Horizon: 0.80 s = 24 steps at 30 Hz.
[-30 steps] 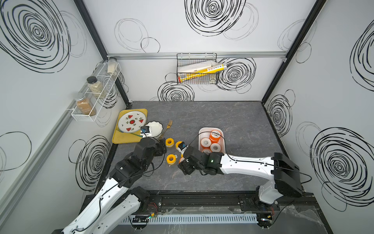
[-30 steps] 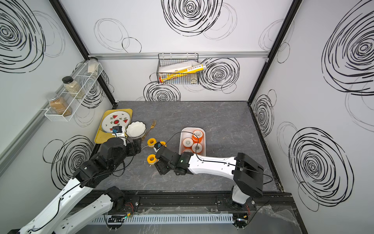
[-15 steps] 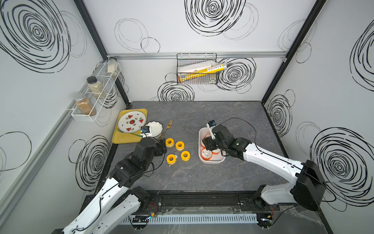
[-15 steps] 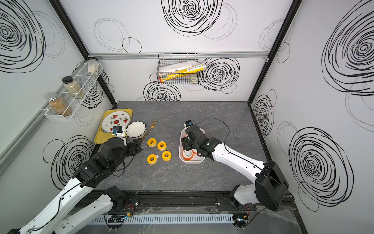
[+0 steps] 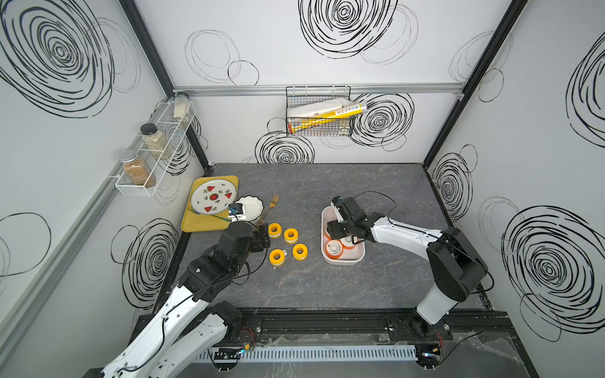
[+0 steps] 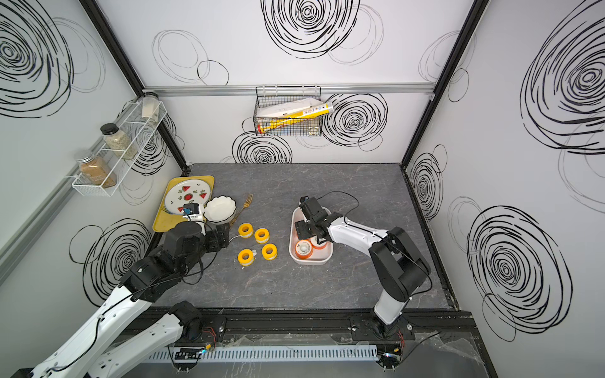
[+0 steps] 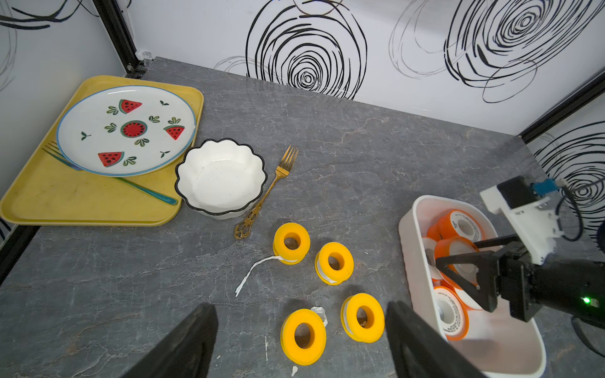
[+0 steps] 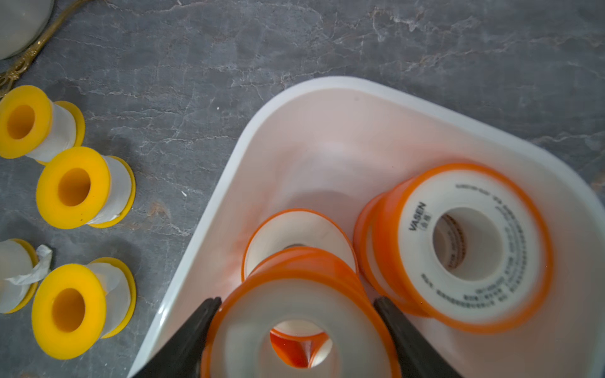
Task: Put the sealing tape into the storage box
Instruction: Place the sealing tape in the storage box.
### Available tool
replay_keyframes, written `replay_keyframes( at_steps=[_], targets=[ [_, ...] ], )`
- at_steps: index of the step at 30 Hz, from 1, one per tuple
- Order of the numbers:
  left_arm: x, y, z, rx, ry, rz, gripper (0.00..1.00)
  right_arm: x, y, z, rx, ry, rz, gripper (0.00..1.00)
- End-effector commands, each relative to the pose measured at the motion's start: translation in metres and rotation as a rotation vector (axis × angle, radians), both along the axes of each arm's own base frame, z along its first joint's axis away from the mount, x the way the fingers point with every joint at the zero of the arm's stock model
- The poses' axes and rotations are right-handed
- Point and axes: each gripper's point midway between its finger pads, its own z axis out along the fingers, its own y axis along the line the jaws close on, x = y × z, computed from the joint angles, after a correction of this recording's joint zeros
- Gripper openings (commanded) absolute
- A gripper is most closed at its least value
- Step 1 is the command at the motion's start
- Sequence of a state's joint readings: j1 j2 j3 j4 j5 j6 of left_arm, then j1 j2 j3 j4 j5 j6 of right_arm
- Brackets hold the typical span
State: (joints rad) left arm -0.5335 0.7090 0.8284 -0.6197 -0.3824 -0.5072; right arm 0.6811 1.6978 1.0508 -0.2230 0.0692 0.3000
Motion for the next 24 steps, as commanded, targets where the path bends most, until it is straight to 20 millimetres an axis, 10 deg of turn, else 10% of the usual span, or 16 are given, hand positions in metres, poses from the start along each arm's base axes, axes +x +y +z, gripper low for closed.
replay_keyframes(
  at_steps=[1,14,24],
  targets=[
    [0.005,-0.002,0.003,-0.005,-0.023,-0.003,0.87,0.017,0.011,0.012,0.028,-0.046,0.005,0.45],
    [0.008,-0.005,-0.001,0.000,-0.008,-0.015,0.87,0.027,0.014,0.001,-0.002,-0.039,-0.003,0.47],
    [0.008,-0.005,-0.002,0.002,-0.003,-0.013,0.87,0.025,0.016,-0.003,-0.004,-0.023,0.005,0.70]
  ],
)
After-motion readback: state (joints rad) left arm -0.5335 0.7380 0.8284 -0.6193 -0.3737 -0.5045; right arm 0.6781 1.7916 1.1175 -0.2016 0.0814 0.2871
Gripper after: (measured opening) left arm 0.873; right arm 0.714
